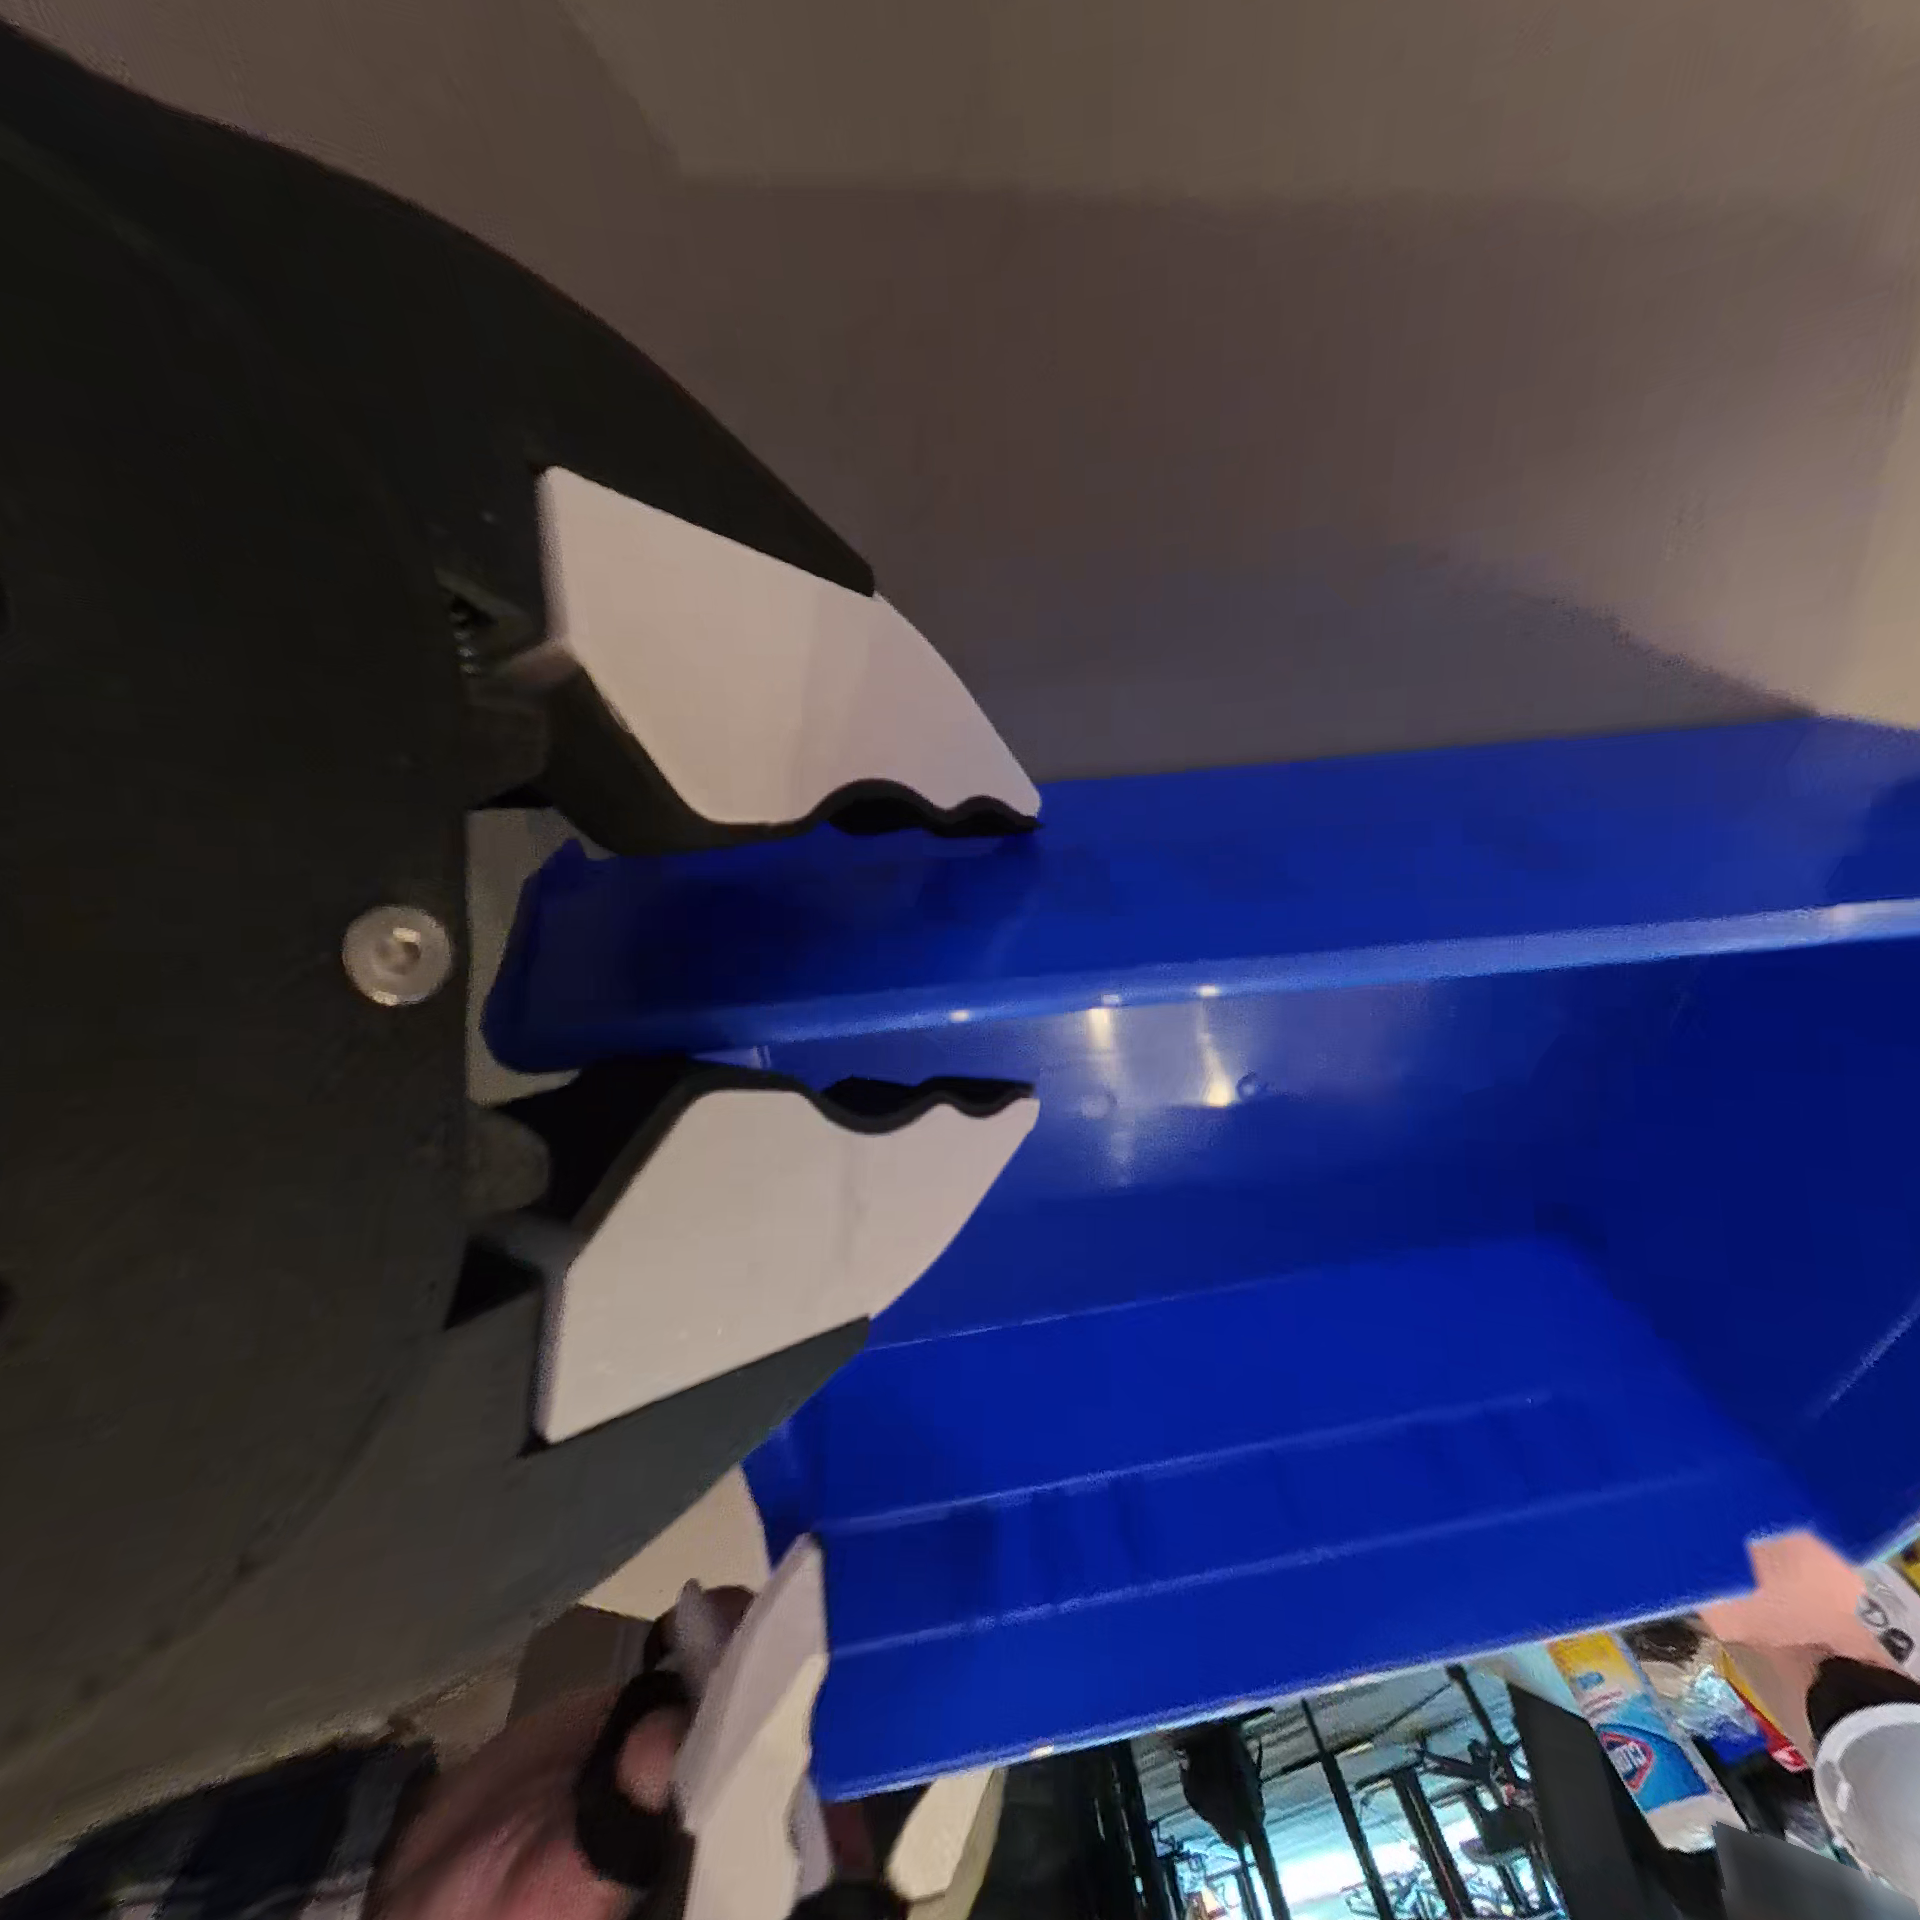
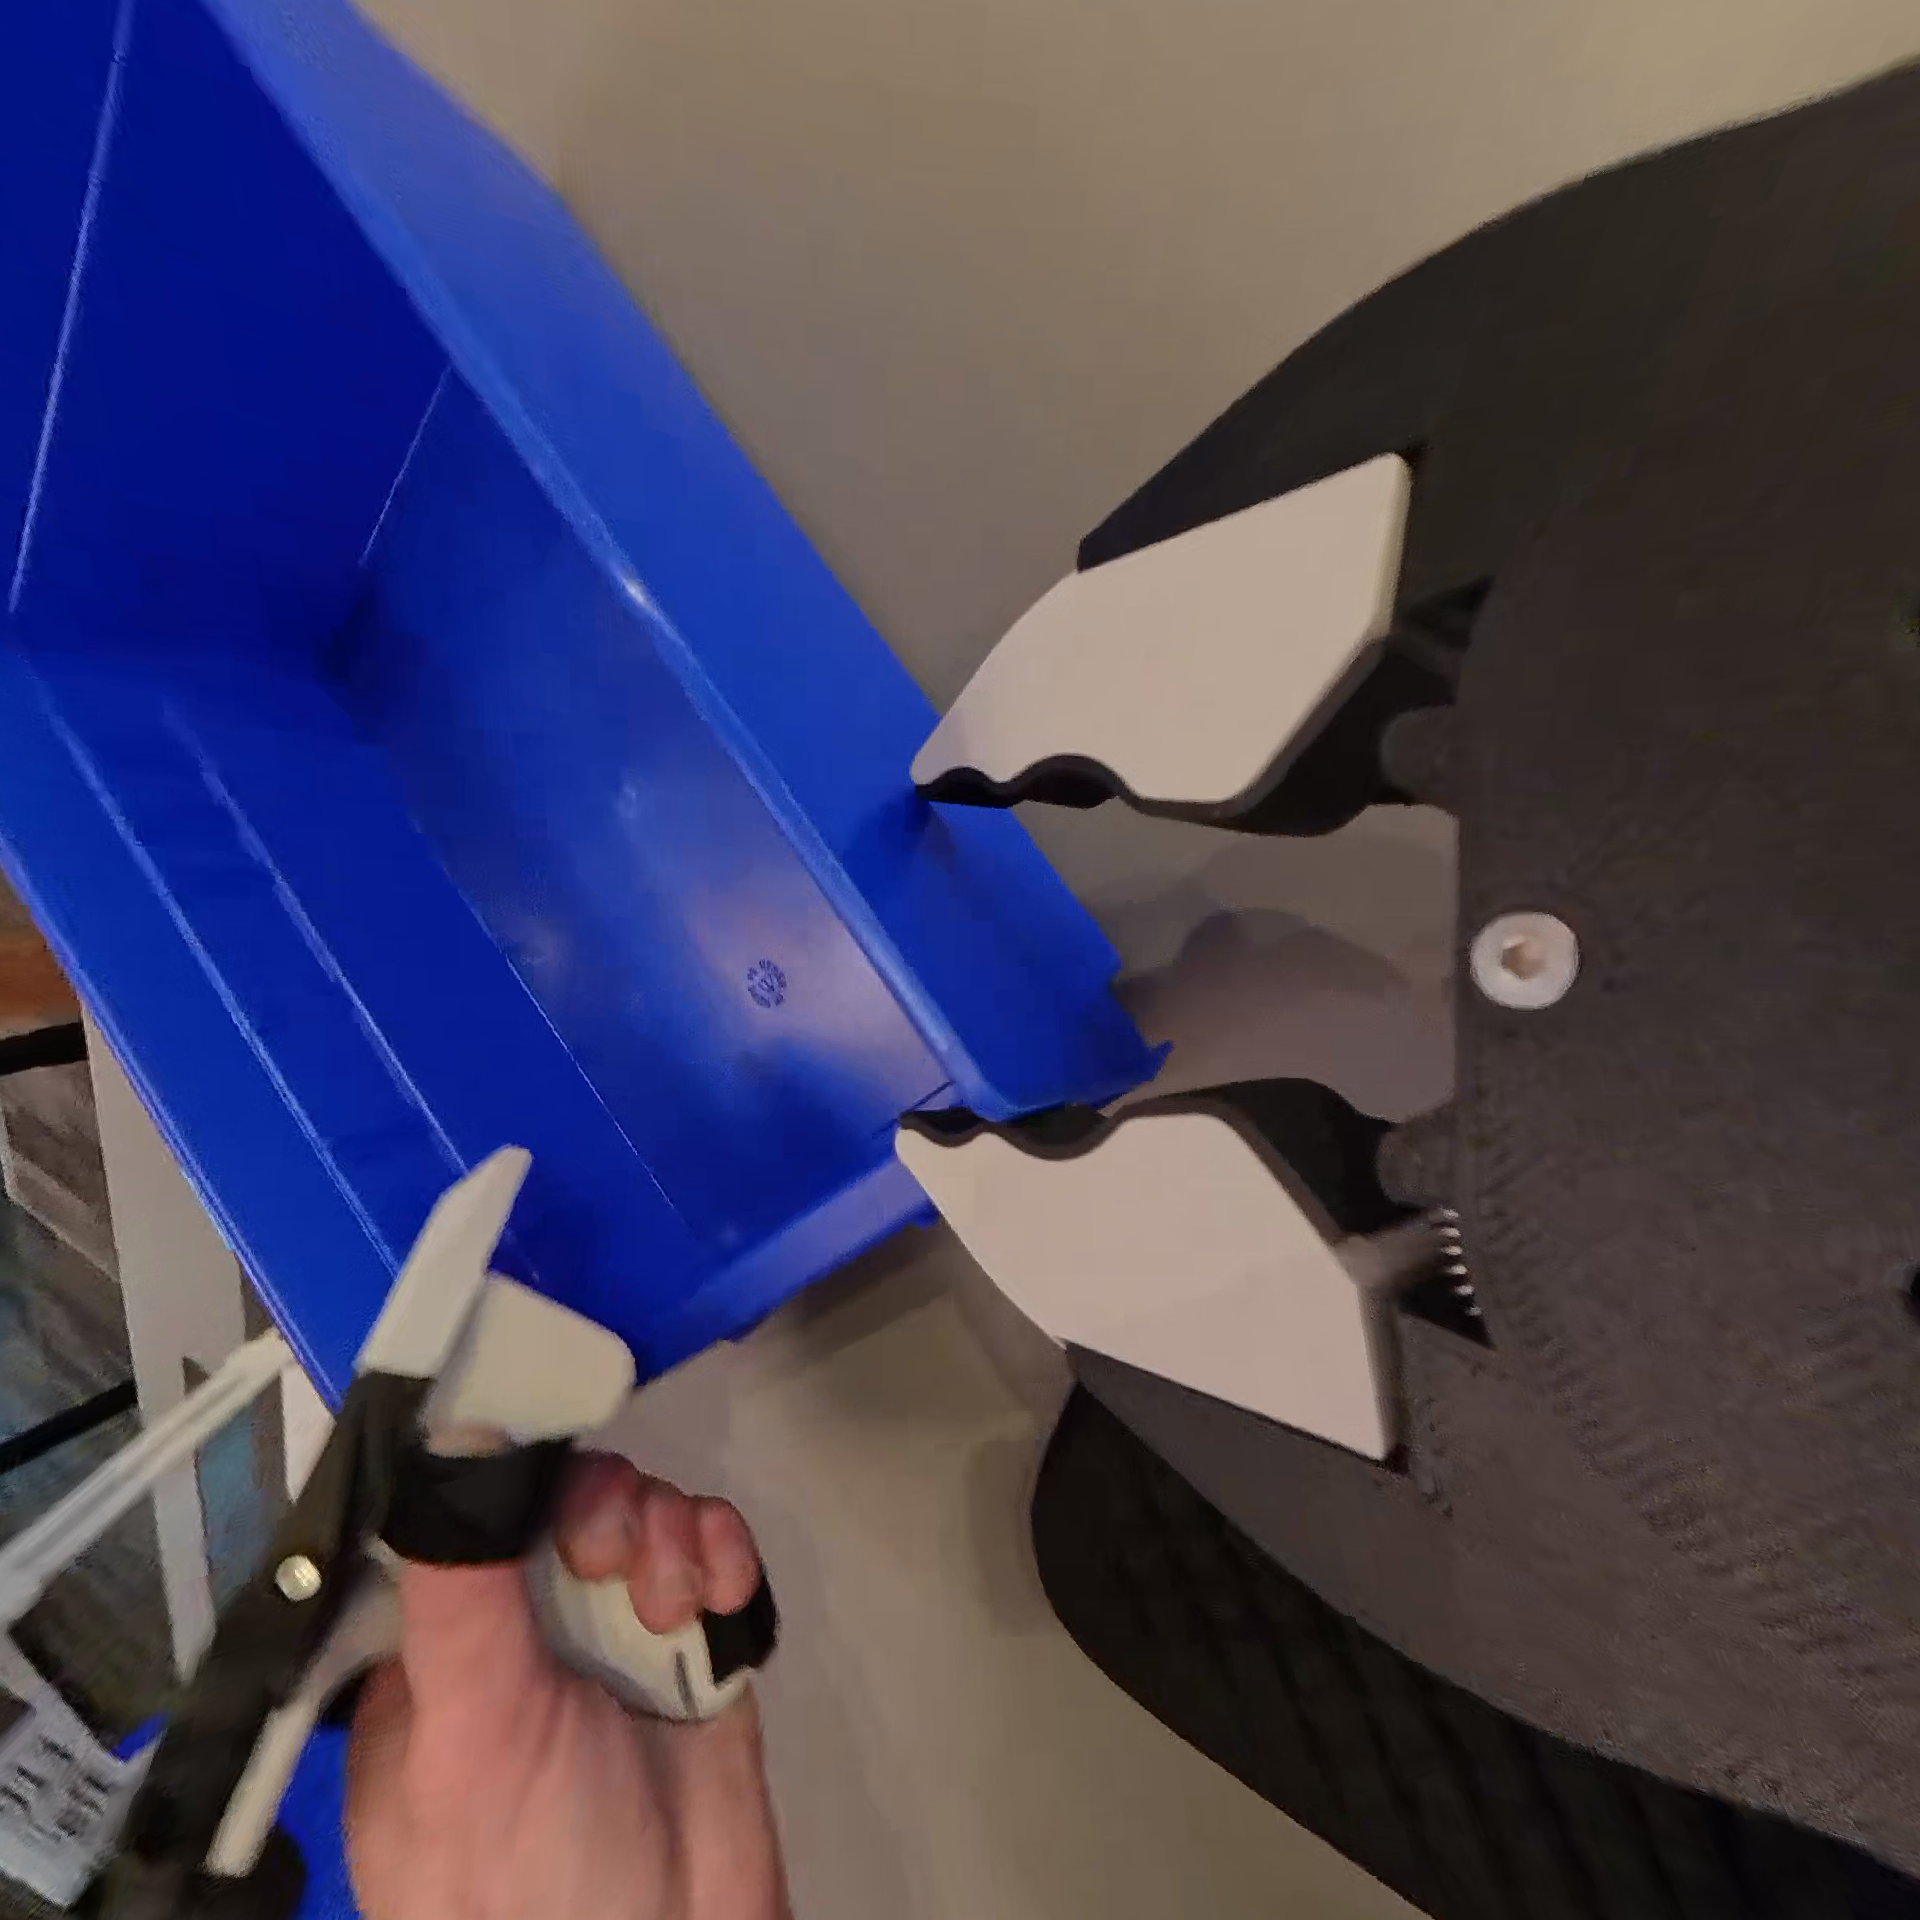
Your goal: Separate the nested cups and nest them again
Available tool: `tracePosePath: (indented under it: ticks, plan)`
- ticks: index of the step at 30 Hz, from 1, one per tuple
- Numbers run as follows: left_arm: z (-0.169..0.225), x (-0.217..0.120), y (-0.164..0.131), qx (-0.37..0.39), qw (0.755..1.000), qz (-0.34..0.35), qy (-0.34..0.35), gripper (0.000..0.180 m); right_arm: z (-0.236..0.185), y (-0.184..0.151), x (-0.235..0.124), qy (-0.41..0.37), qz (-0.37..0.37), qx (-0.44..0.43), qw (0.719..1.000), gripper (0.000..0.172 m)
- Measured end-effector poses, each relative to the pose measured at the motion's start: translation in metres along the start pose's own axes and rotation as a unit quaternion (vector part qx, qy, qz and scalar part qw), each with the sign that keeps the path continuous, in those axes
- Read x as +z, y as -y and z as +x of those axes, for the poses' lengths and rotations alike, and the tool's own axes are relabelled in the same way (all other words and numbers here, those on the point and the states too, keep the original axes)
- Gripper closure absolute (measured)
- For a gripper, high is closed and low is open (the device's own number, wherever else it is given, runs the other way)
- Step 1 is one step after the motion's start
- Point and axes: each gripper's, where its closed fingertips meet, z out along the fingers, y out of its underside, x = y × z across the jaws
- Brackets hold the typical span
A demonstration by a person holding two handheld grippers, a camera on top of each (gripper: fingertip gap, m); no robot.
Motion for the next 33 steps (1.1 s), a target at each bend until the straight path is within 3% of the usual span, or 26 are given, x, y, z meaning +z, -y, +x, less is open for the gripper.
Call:
tracePosePath:
  ticks: [8,18,25,26,27,30,33]
  plan:
    - [0.027,0.01,0.0,-0.051,0.998,-0.01,-0.04,0.112,0.068,0.026,0.017,0.002,0.029,0.055,0.998,0.131]
    - [0.038,0.046,0.032,-0.107,0.993,-0.007,-0.057,0.11,0.149,0.071,0.058,-0.001,0.005,0.042,0.999,0.146]
    - [0.032,0.058,0.052,-0.11,0.992,-0.018,-0.064,0.104,0.172,0.084,0.078,0.001,-0.008,0.049,0.999,0.143]
    - [0.032,0.056,0.047,-0.114,0.991,-0.034,-0.068,0.092,0.176,0.085,0.075,-0.012,-0.003,0.06,0.998,0.123]
    - [0.033,0.052,0.043,-0.118,0.989,-0.04,-0.074,0.084,0.177,0.087,0.068,-0.022,0.011,0.067,0.997,0.113]
    - [0.036,0.026,0.027,-0.084,0.993,-0.039,-0.077,0.077,0.169,0.09,0.04,-0.059,0.039,0.054,0.996,0.106]
    - [0.038,-0.015,-0.003,-0.041,0.994,-0.051,-0.09,0.071,0.127,0.092,0.014,-0.055,0.044,0.001,0.998,0.112]
